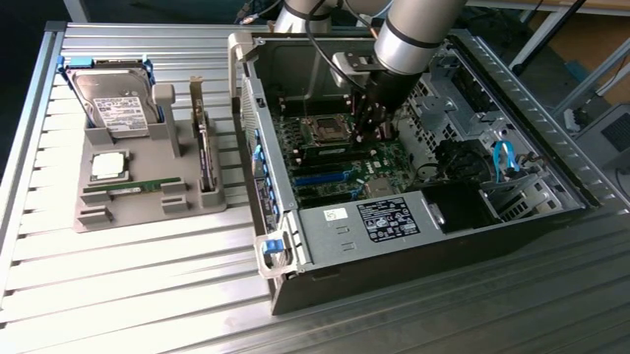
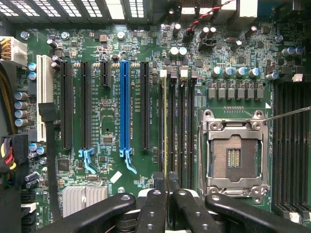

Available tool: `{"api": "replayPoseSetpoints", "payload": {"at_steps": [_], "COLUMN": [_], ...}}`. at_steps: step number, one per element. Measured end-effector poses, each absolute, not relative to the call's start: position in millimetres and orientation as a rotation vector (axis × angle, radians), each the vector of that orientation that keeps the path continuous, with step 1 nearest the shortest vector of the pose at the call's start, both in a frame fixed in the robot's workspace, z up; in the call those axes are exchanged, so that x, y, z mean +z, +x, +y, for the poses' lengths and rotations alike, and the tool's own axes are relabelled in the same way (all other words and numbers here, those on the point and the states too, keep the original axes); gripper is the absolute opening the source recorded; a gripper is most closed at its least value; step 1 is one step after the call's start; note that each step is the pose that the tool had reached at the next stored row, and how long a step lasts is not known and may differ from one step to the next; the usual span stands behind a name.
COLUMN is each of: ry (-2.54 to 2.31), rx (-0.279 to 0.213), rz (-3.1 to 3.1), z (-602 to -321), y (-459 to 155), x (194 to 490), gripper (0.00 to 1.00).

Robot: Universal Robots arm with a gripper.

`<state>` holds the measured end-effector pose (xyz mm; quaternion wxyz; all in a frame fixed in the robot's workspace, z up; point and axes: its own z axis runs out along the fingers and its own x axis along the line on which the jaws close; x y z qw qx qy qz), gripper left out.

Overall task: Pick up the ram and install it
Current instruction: 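Insert the ram into the slot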

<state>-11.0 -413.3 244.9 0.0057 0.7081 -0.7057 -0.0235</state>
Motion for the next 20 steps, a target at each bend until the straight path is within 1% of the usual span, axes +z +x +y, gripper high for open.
{"api": "replayPoseSetpoints", "payload": {"at_steps": [20], "ry": [2.214], "rx": [-0.072], "rz": [-2.214], "z": [-413.3], "y": [-11.7], "x": [242.6], "gripper": [0.12]}}
